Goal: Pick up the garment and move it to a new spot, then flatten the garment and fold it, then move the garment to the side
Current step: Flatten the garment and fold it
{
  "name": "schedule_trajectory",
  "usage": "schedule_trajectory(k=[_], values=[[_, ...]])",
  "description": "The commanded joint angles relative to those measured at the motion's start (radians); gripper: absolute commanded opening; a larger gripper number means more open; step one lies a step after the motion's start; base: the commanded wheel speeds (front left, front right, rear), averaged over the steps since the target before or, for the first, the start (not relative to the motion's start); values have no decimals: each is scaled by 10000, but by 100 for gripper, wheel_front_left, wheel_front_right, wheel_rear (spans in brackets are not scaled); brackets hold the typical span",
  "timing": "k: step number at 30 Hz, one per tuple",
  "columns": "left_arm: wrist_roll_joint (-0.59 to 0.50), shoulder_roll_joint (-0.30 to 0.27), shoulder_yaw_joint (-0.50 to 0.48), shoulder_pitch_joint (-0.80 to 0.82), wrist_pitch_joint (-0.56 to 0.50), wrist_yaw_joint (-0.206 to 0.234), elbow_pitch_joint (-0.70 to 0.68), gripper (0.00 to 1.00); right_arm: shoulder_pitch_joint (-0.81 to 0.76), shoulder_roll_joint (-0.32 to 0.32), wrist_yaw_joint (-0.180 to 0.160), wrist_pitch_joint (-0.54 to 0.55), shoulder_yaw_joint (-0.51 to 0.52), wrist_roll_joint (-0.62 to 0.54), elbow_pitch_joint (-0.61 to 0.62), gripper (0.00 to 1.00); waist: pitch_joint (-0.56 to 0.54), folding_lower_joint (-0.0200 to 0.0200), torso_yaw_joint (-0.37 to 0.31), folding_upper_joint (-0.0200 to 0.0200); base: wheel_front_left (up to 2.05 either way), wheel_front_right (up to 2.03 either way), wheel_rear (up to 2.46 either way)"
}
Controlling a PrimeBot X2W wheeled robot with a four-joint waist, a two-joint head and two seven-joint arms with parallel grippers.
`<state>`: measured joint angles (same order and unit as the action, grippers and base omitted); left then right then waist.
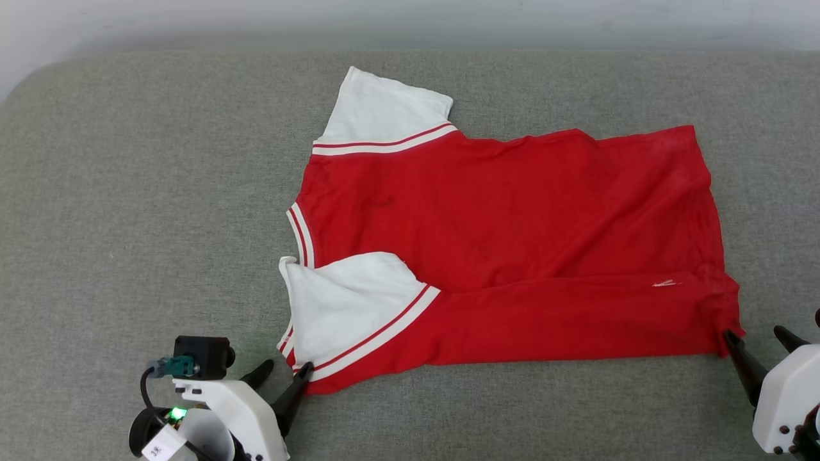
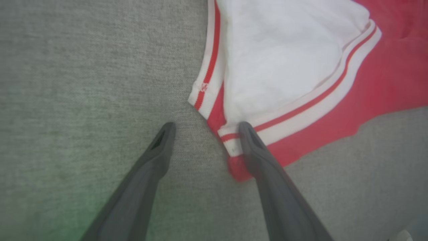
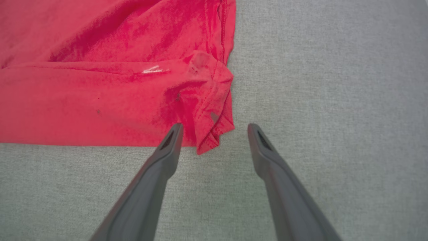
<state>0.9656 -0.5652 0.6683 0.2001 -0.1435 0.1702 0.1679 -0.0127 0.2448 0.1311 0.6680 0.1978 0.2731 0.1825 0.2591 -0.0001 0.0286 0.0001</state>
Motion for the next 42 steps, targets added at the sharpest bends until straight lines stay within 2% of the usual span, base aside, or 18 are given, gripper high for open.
schedule_trajectory(k=[1, 2, 5, 9, 15, 24, 32, 33, 34, 42], values=[[122, 269, 417, -251, -470, -73, 499, 44, 127, 32, -8, -48, 7, 7, -3, 100, 25, 1, -10, -1, 0, 0, 0], [131, 336, 538, -252, -572, -211, 608, 0, 134, 48, -8, -63, 7, -9, -17, 100, 27, 1, -6, -1, 0, 0, 0], [49, 454, 649, -180, -404, -453, 831, 0, 186, 104, -8, -106, -11, -73, -71, 100, -76, 1, 50, -1, 0, 0, 0], [-232, 366, 329, 33, 414, -491, 848, 0, 156, 260, -8, -33, -102, -156, -263, 100, -342, 1, 178, -1, 0, 0, 0], [-523, 153, -86, 301, 1334, -439, 3, 0, 240, 306, -8, 54, -135, -308, -1041, 100, -583, 1, 436, -1, 0, 0, 0], [-846, -209, -93, 229, 1191, 45, -1525, 0, 796, 173, -8, -6, -219, -484, -2566, 100, -387, 1, 735, -1, 0, 0, 0], [-994, -458, 24, 187, 969, 177, -1973, 0, 1265, -40, -8, -167, -221, -493, -3695, 100, -132, 1, 842, -1, 0, 0, 0], [-979, -473, 45, 178, 933, 186, -1986, 0, 1315, -60, -8, -171, -244, -456, -3824, 38, -114, 1, 843, -1, 0, 0, 0], [-956, -558, 88, 144, 814, 183, -1923, 0, 1422, -86, -8, -272, -304, -373, -4082, 0, -108, 1, 834, -1, 0, 0, 0], [-830, -716, 157, -142, 698, 229, -1584, 0, 1249, 56, -12, -423, -114, -51, -4102, 0, -607, 1, 661, -1, 0, 0, 0]])
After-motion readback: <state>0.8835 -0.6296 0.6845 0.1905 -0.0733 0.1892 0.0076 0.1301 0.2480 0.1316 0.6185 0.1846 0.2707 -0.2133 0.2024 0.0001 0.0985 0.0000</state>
